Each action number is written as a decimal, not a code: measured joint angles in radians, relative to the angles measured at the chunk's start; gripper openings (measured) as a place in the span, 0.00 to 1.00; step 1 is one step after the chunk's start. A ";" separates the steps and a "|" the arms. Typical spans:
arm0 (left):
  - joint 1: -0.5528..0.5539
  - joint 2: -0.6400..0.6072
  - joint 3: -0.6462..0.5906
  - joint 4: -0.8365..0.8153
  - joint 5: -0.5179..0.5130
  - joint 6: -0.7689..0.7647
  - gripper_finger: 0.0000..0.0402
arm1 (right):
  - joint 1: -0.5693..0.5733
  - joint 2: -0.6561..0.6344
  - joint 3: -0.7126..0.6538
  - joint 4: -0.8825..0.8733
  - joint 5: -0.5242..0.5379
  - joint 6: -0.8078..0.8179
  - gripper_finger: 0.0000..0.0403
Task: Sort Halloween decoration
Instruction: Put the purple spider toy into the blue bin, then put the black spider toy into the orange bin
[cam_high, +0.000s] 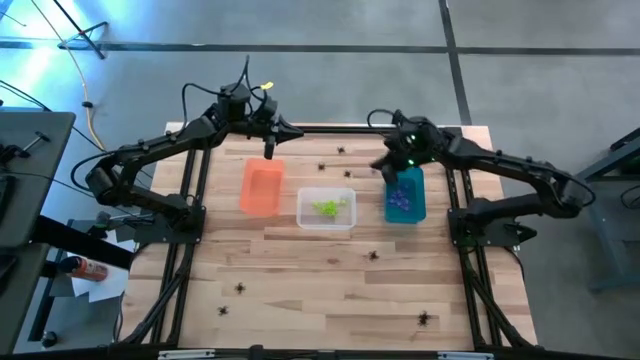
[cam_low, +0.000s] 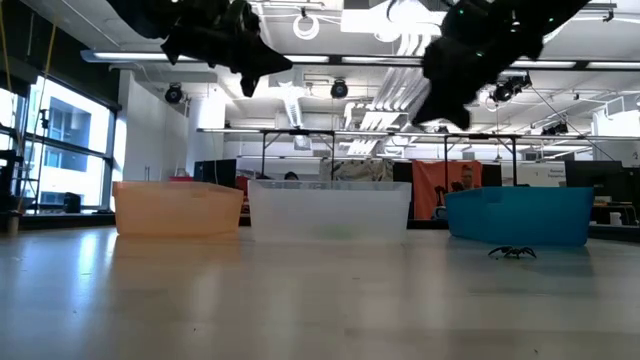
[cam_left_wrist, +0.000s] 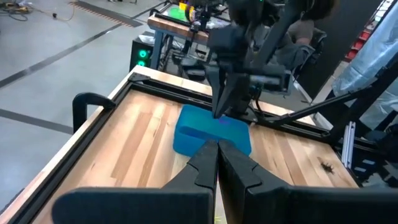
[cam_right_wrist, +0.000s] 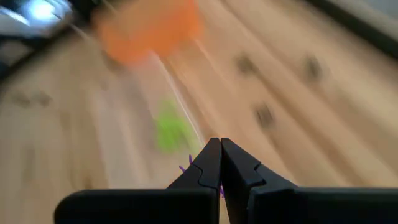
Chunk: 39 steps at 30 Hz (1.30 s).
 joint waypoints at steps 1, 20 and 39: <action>0.000 0.000 0.000 0.004 0.000 0.000 0.00 | 0.000 -0.017 -0.008 -0.072 0.036 0.008 0.00; 0.000 0.000 0.000 0.050 -0.025 -0.023 0.00 | 0.000 -0.015 -0.203 -0.210 0.311 0.530 0.00; -0.001 0.000 0.000 0.048 -0.024 -0.026 0.00 | -0.035 0.130 -0.172 -0.212 0.327 0.649 0.20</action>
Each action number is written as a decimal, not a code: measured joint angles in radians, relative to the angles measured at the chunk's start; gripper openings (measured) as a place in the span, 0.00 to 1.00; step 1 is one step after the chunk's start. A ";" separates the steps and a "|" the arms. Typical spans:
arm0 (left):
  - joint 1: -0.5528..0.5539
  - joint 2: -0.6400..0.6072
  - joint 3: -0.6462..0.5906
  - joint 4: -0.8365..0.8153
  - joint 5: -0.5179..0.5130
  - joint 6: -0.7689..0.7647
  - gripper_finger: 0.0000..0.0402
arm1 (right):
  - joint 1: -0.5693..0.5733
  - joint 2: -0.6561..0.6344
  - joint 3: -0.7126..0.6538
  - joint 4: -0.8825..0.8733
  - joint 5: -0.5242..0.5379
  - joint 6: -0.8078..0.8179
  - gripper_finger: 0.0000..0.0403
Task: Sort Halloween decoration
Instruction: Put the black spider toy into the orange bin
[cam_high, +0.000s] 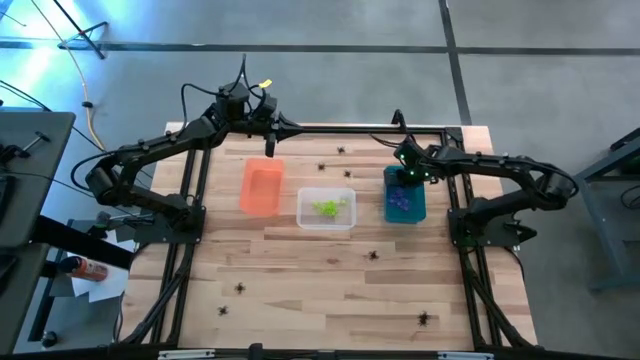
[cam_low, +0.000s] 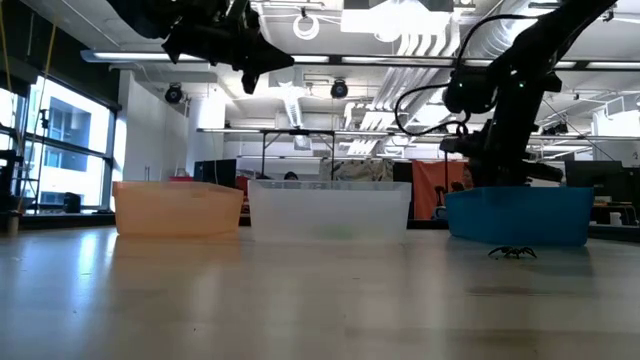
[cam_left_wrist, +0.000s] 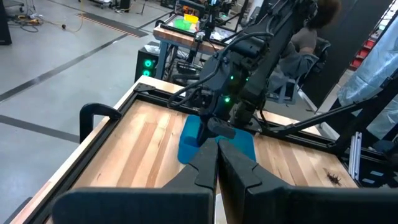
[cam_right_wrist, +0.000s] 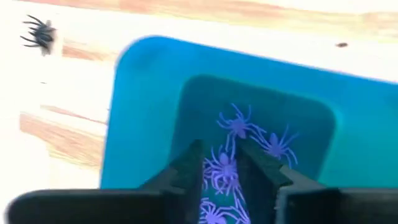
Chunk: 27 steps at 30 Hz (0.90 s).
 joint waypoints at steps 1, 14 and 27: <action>0.000 0.000 0.000 0.000 0.000 0.000 0.00 | 0.000 0.000 0.007 -0.004 0.003 -0.008 0.24; 0.000 0.000 0.000 -0.051 0.000 -0.003 0.00 | 0.000 -0.053 0.221 -0.073 -0.044 -0.266 0.47; -0.048 0.000 0.000 -0.074 0.002 -0.073 0.00 | 0.079 -0.137 0.387 0.258 -0.303 -0.653 0.47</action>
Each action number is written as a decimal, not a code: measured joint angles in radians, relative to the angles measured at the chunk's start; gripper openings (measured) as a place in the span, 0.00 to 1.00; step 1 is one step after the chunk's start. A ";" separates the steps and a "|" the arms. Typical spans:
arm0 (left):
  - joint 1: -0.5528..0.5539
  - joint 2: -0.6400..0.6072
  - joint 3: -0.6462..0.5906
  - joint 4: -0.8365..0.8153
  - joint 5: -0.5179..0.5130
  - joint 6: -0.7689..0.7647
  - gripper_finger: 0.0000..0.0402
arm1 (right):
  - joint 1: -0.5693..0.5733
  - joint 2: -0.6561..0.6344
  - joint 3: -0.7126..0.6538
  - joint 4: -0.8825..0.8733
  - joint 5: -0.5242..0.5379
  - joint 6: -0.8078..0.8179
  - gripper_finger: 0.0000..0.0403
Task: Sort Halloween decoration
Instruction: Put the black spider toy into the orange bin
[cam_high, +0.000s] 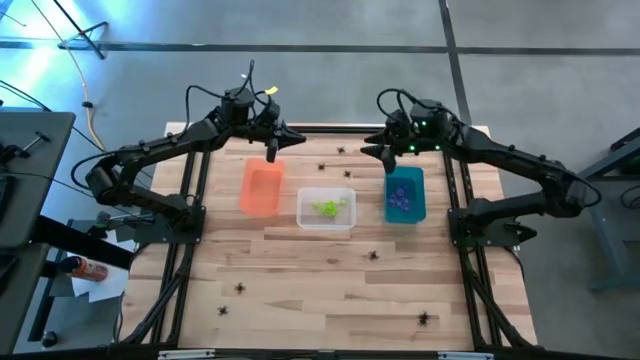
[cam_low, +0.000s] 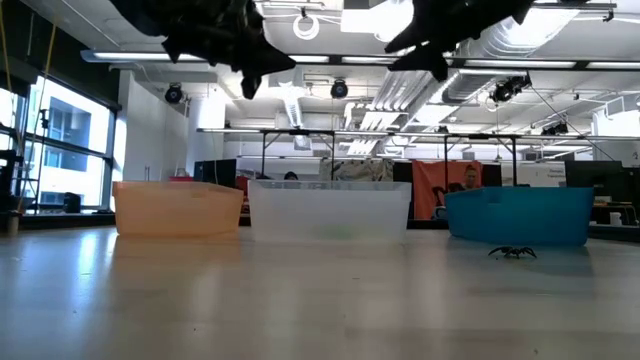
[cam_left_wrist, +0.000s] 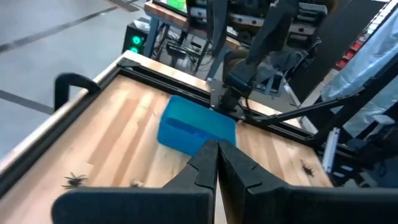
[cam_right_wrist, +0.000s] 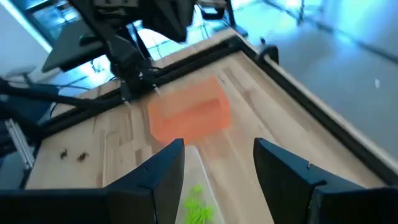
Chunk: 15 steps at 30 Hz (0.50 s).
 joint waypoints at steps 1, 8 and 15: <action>-0.006 0.000 0.000 0.000 0.000 -0.011 0.00 | 0.008 0.001 0.000 0.016 0.000 -0.023 0.47; -0.047 -0.044 0.000 -0.002 0.001 0.054 0.00 | 0.049 0.049 0.000 0.051 0.022 -0.284 0.47; -0.072 -0.126 0.001 -0.035 -0.029 0.084 0.00 | 0.107 0.075 -0.001 0.219 0.022 -0.239 0.31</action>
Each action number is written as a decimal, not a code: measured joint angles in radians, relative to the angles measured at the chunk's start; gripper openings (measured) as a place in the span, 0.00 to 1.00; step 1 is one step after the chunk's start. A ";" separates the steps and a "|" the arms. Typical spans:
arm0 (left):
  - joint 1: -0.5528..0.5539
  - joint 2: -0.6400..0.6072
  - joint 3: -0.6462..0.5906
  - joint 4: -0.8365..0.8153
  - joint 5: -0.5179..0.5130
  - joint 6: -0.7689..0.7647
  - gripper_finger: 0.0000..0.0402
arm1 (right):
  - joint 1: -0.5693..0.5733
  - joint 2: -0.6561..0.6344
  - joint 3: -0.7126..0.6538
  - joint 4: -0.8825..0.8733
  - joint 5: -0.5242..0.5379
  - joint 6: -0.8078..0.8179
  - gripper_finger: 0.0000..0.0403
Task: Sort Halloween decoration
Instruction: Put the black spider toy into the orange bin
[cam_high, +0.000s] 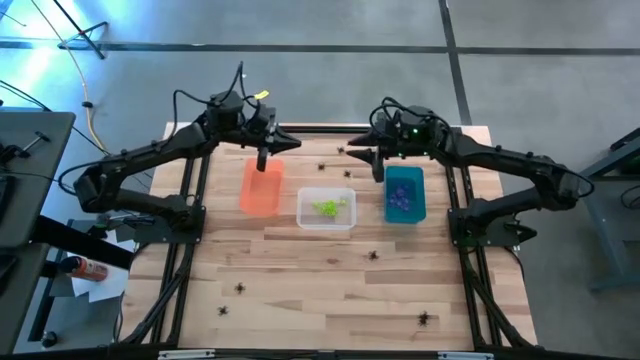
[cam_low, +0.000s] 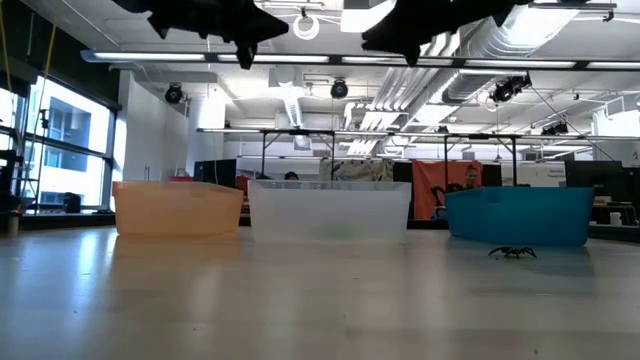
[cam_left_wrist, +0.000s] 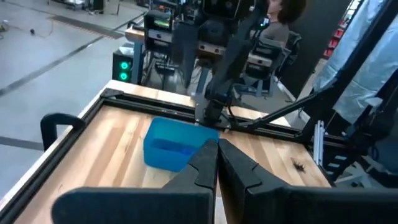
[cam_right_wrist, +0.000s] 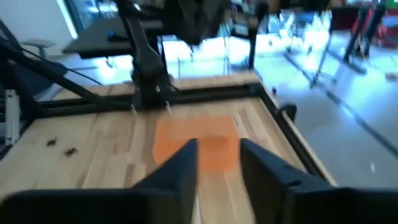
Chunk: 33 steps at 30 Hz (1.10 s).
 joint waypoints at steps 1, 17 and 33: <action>-0.002 -0.010 0.001 -0.025 0.001 0.007 0.00 | 0.010 0.000 0.000 0.021 0.000 -0.011 0.25; -0.001 -0.088 0.000 -0.307 0.005 0.173 0.00 | 0.025 0.000 0.000 0.038 0.075 0.019 0.01; -0.163 -0.199 -0.001 -0.701 -0.055 0.279 0.00 | 0.025 0.000 -0.001 -0.007 0.083 0.105 0.00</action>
